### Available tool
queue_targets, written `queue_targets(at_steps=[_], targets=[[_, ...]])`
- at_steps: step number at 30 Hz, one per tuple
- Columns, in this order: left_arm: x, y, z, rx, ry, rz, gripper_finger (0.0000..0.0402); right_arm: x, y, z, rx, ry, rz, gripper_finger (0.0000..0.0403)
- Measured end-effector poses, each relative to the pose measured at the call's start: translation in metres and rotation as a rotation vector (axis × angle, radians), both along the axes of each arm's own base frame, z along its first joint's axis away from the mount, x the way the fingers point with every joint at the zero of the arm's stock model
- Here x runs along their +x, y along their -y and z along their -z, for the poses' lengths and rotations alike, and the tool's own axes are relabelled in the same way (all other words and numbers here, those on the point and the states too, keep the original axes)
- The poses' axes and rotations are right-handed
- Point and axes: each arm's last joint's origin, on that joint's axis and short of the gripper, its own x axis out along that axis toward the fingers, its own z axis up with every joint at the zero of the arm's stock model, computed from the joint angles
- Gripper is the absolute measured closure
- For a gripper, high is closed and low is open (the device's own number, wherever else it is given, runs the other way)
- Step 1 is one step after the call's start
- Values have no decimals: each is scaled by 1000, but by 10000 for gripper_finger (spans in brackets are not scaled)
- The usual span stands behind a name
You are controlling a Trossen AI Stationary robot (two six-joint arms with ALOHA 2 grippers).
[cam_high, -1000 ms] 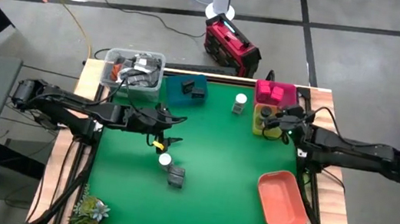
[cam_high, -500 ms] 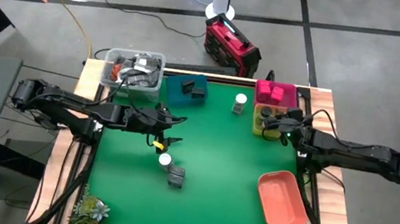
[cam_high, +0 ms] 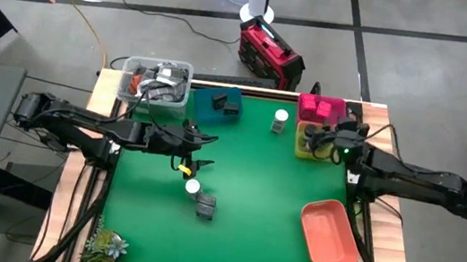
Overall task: Sort spices by type
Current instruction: Put the white seasoning from the top right into the orange bin
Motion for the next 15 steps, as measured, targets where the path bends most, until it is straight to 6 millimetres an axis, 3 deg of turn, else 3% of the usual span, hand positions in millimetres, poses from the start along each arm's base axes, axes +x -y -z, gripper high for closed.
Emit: queue_targets(at_steps=[7, 15], targets=[[0, 7, 0, 66, -18, 72, 65, 11, -10, -42, -111, 0, -138, 147], [1, 34, -4, 157, 12, 279, 65, 42, -46, -50, -211, 10, -434, 147]])
